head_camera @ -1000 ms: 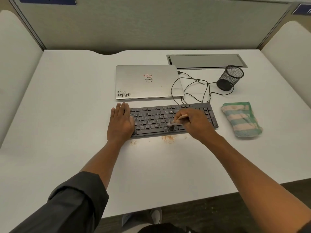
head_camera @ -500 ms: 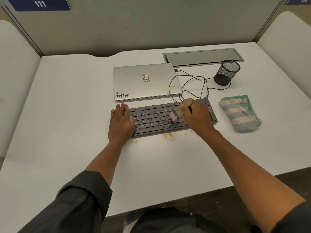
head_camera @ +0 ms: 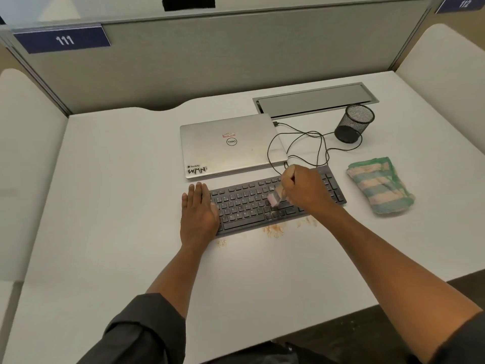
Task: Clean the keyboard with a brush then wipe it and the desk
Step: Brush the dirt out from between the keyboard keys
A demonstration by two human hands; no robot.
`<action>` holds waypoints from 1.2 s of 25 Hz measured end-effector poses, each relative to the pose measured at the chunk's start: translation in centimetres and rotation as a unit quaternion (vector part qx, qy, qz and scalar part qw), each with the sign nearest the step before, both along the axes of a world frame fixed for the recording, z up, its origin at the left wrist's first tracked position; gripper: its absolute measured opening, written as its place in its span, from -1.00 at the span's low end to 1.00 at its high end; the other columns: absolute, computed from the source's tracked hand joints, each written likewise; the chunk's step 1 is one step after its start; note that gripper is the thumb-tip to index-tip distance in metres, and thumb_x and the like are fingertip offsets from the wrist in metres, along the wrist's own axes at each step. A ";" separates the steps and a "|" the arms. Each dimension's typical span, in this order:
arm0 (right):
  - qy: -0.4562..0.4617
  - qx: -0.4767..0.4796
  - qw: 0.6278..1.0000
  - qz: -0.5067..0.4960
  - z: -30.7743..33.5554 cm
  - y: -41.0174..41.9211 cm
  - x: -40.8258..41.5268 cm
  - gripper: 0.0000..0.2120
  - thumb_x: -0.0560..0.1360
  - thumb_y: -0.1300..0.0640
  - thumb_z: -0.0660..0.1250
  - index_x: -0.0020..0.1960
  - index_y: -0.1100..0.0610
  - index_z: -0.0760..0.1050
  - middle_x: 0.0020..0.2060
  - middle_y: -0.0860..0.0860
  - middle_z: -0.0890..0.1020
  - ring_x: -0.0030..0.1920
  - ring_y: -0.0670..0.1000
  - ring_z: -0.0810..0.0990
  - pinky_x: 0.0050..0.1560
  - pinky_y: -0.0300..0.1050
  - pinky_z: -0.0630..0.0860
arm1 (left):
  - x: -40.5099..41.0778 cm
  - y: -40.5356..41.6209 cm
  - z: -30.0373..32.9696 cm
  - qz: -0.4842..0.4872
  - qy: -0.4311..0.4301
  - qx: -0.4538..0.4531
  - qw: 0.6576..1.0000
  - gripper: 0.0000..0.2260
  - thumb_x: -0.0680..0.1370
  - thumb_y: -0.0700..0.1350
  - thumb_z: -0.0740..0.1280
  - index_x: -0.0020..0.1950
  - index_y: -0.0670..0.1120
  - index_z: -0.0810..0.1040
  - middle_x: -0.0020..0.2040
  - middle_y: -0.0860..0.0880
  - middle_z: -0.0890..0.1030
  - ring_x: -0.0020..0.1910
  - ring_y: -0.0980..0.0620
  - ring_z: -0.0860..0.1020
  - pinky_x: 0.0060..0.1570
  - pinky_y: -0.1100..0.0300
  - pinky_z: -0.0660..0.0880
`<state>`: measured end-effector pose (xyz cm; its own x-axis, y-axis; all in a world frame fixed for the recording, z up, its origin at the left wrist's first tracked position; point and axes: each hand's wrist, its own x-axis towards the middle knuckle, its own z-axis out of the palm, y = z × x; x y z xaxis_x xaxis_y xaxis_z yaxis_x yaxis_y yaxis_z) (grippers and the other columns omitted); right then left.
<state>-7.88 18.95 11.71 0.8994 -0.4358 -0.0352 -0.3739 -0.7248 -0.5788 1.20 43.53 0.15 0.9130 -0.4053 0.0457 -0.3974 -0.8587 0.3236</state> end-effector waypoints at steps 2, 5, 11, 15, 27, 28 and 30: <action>-0.047 -0.008 0.999 -0.020 0.1 0.1 0.4 -0.78 0.55 0.21 0.11 -0.18 0.17 0.48 -0.36 0.04 0.62 -0.33 0.07 0.61 -0.33 0.06 0.58 | 0.0 0.1 0.0 0.000 0.001 0.003 1.000 -0.39 0.60 -0.02 -0.08 0.62 -0.25 0.13 0.62 -0.20 0.19 0.63 -0.15 0.06 0.61 -0.06 -0.09; -0.050 -0.009 0.999 -0.013 -0.4 1.0 0.1 -0.79 0.57 0.19 0.08 -0.17 0.14 0.43 -0.36 0.08 0.58 -0.35 0.09 0.58 -0.36 0.08 0.55 | 0.1 0.1 0.0 -0.001 0.008 0.002 1.000 -0.44 0.64 -0.07 -0.01 0.63 -0.24 0.12 0.63 -0.20 0.17 0.64 -0.14 0.03 0.61 -0.04 -0.12; 0.003 -0.034 0.999 -0.018 -0.4 0.5 -1.5 -0.75 0.62 0.17 0.09 -0.18 0.17 0.43 -0.32 0.10 0.62 -0.31 0.09 0.59 -0.40 -0.05 0.47 | 0.0 0.0 0.2 0.000 0.007 -0.001 1.000 -0.46 0.66 -0.13 0.09 0.63 -0.25 0.12 0.63 -0.20 0.16 0.64 -0.14 0.01 0.61 -0.03 -0.14; -0.061 0.026 0.996 -0.060 -0.1 -0.3 -0.8 -0.79 0.56 0.13 0.09 -0.17 0.09 0.45 -0.31 0.03 0.62 -0.26 0.08 0.61 -0.25 0.08 0.57 | 0.0 0.1 0.2 0.001 0.012 -0.003 1.000 -0.46 0.67 -0.11 0.07 0.64 -0.24 0.10 0.64 -0.19 0.13 0.65 -0.12 -0.02 0.61 -0.01 -0.17; 0.000 -0.020 0.999 -0.038 0.1 0.2 -0.3 -0.73 0.57 0.15 0.06 -0.20 0.12 0.48 -0.34 0.04 0.63 -0.26 0.07 0.62 -0.22 0.04 0.58 | -0.1 0.1 0.2 -0.002 0.008 -0.013 1.000 -0.45 0.65 -0.11 0.08 0.63 -0.25 0.11 0.63 -0.19 0.16 0.64 -0.14 0.00 0.61 -0.04 -0.13; -0.008 -0.010 0.999 -0.046 0.3 0.3 -0.1 -0.72 0.58 0.13 0.06 -0.21 0.09 0.47 -0.32 0.03 0.63 -0.24 0.05 0.61 -0.20 0.00 0.56 | 0.0 0.2 0.2 -0.002 0.007 -0.014 1.000 -0.45 0.65 -0.11 0.07 0.63 -0.26 0.12 0.63 -0.20 0.16 0.64 -0.15 0.01 0.61 -0.05 -0.12; -0.014 0.010 0.999 -0.049 0.7 1.0 -0.2 -0.67 0.60 0.12 0.05 -0.23 0.09 0.49 -0.28 0.04 0.63 -0.21 0.04 0.61 -0.19 -0.06 0.52 | 0.0 0.3 0.1 -0.004 0.007 -0.013 1.000 -0.43 0.63 -0.08 0.02 0.62 -0.26 0.13 0.62 -0.20 0.18 0.64 -0.15 0.02 0.61 -0.05 -0.11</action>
<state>-8.08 19.96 12.44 0.8536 -0.5206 -0.0205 -0.4256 -0.6741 -0.6038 1.25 43.79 0.28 0.9104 -0.4115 0.0440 -0.3997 -0.8466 0.3514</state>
